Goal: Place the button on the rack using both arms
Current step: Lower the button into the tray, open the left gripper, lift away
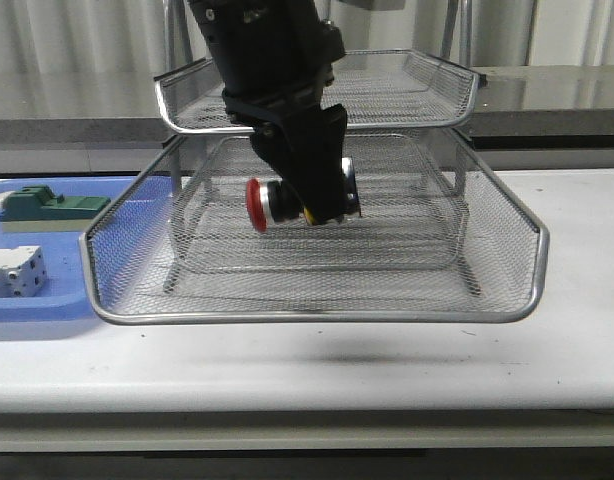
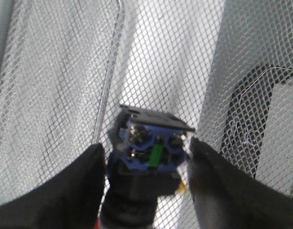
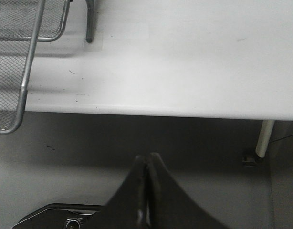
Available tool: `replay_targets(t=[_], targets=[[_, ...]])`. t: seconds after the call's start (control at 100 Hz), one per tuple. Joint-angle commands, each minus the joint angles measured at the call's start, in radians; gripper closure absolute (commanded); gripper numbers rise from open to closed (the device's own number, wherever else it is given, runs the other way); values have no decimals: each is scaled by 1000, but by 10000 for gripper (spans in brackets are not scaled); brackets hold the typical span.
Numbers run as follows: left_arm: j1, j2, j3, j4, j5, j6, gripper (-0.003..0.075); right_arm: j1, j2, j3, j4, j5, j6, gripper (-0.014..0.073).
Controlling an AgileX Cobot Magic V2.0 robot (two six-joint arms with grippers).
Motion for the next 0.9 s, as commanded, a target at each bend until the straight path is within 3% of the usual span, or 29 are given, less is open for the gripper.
replay_targets(t=[0.0, 0.47, 0.71, 0.89], targets=[[-8, -51, -36, -18, -26, -6, 331, 0, -2, -32, -6, -45, -1, 662], [-8, -62, -43, 2, 5, -6, 331, 0, -2, -32, -6, -45, -1, 662], [-8, -78, -141, 7, 174, -14, 331, 0, -2, -32, -6, -45, -1, 662], [18, -124, -164, 31, 206, -63, 331, 0, -2, -32, -6, -45, -1, 662]])
